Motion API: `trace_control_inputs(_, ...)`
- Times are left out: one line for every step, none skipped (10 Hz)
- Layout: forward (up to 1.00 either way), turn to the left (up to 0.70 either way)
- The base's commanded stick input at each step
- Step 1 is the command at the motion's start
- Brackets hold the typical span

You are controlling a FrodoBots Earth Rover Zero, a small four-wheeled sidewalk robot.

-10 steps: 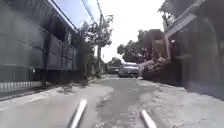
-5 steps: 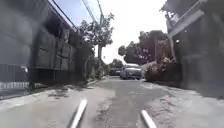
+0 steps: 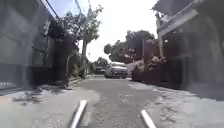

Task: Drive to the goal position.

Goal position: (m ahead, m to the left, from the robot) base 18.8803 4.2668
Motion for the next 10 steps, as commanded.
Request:
trace_control_inputs(1.00,-0.03)
trace_control_inputs(1.00,-0.02)
trace_control_inputs(1.00,-0.02)
trace_control_inputs(1.00,-0.02)
trace_control_inputs(1.00,-0.02)
trace_control_inputs(1.00,-0.02)
trace_control_inputs(1.00,-0.02)
trace_control_inputs(1.00,-0.02)
trace_control_inputs(1.00,-0.02)
trace_control_inputs(1.00,-0.02)
